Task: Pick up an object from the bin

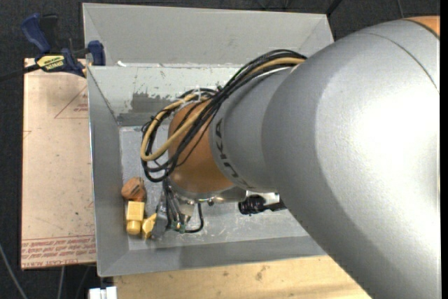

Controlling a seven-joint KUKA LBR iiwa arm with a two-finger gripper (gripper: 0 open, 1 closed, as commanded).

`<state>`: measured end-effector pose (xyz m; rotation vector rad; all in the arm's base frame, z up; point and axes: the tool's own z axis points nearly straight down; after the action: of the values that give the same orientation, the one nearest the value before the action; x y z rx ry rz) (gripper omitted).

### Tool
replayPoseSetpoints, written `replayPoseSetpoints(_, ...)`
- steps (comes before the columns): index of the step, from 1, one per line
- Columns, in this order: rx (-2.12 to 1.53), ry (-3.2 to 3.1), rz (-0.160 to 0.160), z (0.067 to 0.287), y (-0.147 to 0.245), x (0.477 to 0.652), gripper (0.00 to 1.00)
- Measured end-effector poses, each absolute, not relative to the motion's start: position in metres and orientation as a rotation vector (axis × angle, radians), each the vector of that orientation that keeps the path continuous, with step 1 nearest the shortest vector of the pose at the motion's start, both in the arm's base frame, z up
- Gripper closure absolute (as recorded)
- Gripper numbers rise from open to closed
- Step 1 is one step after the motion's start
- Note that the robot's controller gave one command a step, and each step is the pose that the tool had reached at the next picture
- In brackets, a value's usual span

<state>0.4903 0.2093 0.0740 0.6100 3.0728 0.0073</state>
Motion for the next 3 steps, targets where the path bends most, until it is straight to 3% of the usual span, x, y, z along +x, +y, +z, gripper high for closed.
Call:
replayPoseSetpoints(2, 0.072, 3.140, 0.001, 0.092, 0.173, 0.501, 1.00)
replayPoseSetpoints(3, 0.247, 3.129, 0.017, 0.075, 0.145, 0.528, 1.00)
